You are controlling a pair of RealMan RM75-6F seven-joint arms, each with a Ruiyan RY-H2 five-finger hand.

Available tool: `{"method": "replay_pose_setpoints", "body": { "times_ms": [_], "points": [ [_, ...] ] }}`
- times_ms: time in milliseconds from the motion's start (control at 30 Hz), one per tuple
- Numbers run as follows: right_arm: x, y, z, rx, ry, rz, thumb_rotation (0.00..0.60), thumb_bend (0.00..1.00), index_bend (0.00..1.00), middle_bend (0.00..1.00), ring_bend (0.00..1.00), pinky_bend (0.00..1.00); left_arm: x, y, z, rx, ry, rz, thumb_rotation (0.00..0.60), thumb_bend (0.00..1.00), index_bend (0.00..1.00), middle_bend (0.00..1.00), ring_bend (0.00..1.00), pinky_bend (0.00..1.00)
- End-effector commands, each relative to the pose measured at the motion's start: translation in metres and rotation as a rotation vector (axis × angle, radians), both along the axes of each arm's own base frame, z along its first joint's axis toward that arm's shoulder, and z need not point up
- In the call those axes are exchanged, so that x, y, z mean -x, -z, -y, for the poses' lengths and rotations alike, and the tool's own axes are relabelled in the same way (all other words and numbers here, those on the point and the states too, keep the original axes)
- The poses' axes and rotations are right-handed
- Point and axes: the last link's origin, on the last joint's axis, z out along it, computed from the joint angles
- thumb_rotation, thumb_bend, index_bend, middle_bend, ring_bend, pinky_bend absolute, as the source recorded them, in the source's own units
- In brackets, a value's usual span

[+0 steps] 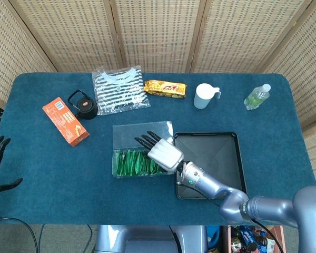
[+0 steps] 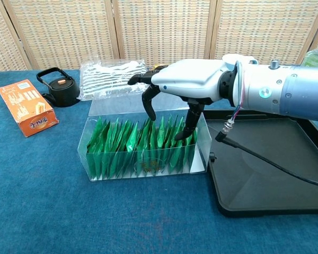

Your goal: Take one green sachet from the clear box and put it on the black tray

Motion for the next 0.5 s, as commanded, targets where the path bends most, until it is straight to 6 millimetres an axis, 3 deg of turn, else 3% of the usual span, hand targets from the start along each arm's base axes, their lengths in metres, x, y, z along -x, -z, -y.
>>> {"method": "replay_pose_setpoints", "body": {
  "times_ms": [33,500],
  "points": [
    [0.001,0.001,0.000,0.001,0.001,-0.004,0.600,0.32,0.48,0.00,0.00,0.06,0.000,0.000,0.000,0.001,0.000,0.000,0.600,0.12,0.00,0.00,0.00,0.00],
    [-0.001,0.016,-0.002,-0.013,-0.001,-0.013,0.600,0.34,0.49,0.00,0.00,0.07,0.000,0.000,0.000,0.000,-0.004,-0.002,0.600,0.12,0.00,0.00,0.00,0.00]
  ]
}}
